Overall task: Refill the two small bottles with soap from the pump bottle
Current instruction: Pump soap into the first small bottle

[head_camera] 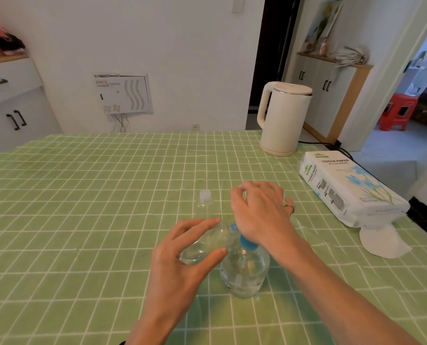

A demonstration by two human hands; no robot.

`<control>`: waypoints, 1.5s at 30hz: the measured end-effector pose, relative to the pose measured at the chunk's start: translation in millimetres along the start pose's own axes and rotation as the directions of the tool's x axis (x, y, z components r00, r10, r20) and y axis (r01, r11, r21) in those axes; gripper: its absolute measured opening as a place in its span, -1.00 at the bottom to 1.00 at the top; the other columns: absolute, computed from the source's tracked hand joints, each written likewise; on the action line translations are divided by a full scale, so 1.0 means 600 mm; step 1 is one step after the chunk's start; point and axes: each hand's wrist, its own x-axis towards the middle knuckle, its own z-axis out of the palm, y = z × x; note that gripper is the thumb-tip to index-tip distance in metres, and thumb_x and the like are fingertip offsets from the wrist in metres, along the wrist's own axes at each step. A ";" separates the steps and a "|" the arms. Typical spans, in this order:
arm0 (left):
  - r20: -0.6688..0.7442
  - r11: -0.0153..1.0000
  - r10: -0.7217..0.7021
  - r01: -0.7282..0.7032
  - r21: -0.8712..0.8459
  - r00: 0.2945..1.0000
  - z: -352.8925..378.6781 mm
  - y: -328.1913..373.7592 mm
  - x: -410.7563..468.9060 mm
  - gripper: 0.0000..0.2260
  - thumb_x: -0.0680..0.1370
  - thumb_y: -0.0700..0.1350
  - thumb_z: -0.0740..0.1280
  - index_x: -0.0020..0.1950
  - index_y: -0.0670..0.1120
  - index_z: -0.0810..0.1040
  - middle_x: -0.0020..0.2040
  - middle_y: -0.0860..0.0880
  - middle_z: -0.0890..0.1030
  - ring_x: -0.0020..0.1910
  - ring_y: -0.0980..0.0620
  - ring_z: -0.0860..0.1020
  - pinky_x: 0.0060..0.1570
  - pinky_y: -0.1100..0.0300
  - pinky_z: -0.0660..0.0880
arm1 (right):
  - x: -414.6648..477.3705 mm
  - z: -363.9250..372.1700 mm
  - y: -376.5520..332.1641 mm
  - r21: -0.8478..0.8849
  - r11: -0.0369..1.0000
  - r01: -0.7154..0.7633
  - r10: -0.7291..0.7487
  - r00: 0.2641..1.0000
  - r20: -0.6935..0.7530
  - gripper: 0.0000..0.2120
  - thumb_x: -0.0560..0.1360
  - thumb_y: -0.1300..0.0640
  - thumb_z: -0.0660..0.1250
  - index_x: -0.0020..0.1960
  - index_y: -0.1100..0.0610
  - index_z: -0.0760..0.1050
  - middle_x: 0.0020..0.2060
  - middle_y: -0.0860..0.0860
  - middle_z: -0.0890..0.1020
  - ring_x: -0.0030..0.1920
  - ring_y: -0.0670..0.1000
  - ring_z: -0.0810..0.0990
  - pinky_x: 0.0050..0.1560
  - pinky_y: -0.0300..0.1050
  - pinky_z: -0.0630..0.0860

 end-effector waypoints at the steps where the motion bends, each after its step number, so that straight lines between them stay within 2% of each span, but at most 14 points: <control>1: 0.001 1.000 -0.003 0.003 0.000 1.000 0.001 -0.002 -0.002 -0.55 0.40 -0.01 0.65 0.25 0.25 0.70 0.18 0.18 0.69 0.23 0.11 0.66 0.22 0.41 0.48 | 0.000 0.003 0.002 0.000 1.000 -0.002 0.002 1.000 0.007 -0.59 0.71 -0.12 0.00 0.34 -0.05 0.54 0.55 0.03 0.40 0.65 0.13 0.10 0.63 0.40 -0.10; 3: -0.002 1.000 -0.021 0.021 -0.010 1.000 0.003 -0.005 -0.006 -0.55 0.39 0.01 0.61 0.26 0.27 0.69 0.19 0.18 0.69 0.24 0.09 0.66 0.24 0.38 0.50 | -0.001 0.007 0.005 0.002 1.000 -0.017 0.017 0.999 0.030 -0.60 0.71 -0.11 0.00 0.32 -0.05 0.54 0.54 0.03 0.42 0.65 0.14 0.11 0.63 0.40 -0.08; 6: -0.013 0.999 -0.033 0.033 -0.024 0.999 0.006 -0.006 -0.010 -0.55 0.40 0.01 0.65 0.25 0.27 0.69 0.18 0.19 0.69 0.23 0.10 0.66 0.23 0.38 0.50 | -0.001 0.007 0.005 0.001 1.000 -0.026 0.026 0.999 0.033 -0.62 0.71 -0.11 0.01 0.29 -0.05 0.55 0.51 0.03 0.44 0.63 0.13 0.13 0.63 0.39 -0.07; 11: -0.010 0.999 -0.031 0.031 -0.028 0.999 0.003 0.003 -0.006 -0.56 0.39 0.03 0.65 0.25 0.24 0.70 0.17 0.20 0.69 0.22 0.12 0.66 0.22 0.41 0.48 | -0.001 -0.003 0.000 -0.021 1.000 -0.023 0.023 1.000 0.021 -0.55 0.71 -0.15 -0.01 0.38 -0.03 0.53 0.54 0.04 0.41 0.65 0.14 0.12 0.62 0.40 -0.08; 19: -0.009 1.000 -0.015 0.014 -0.027 1.000 0.001 0.005 -0.001 -0.56 0.39 -0.01 0.61 0.24 0.23 0.71 0.16 0.19 0.69 0.20 0.10 0.66 0.21 0.40 0.49 | -0.001 -0.010 -0.006 -0.015 1.000 0.006 -0.006 1.000 -0.014 -0.55 0.70 -0.19 0.00 0.35 -0.06 0.55 0.54 0.05 0.41 0.64 0.14 0.12 0.61 0.40 -0.09; 27: -0.010 0.999 -0.031 0.031 -0.037 0.999 0.006 -0.002 -0.008 -0.57 0.38 0.01 0.60 0.24 0.22 0.71 0.16 0.20 0.70 0.22 0.11 0.66 0.21 0.42 0.48 | -0.001 0.005 0.003 -0.006 0.999 -0.046 0.046 0.998 0.048 -0.62 0.71 -0.11 0.05 0.29 -0.03 0.56 0.51 0.04 0.45 0.63 0.16 0.16 0.62 0.41 -0.03; 37: -0.006 0.999 -0.024 0.024 -0.035 1.000 0.002 0.006 -0.004 -0.56 0.38 0.03 0.60 0.25 0.26 0.70 0.18 0.21 0.69 0.22 0.12 0.66 0.20 0.42 0.48 | 0.000 -0.012 -0.006 -0.028 1.000 -0.008 0.008 1.000 -0.002 -0.56 0.70 -0.18 0.02 0.33 -0.03 0.55 0.49 0.05 0.46 0.61 0.15 0.18 0.60 0.40 -0.02; 45: -0.010 0.999 -0.034 0.033 -0.043 0.999 0.006 -0.001 -0.007 -0.56 0.38 0.02 0.59 0.25 0.24 0.70 0.16 0.20 0.70 0.22 0.14 0.66 0.20 0.43 0.48 | -0.001 0.000 -0.001 -0.011 0.999 -0.031 0.031 0.999 0.021 -0.58 0.70 -0.14 0.03 0.29 -0.03 0.58 0.42 0.04 0.53 0.57 0.16 0.26 0.59 0.39 0.09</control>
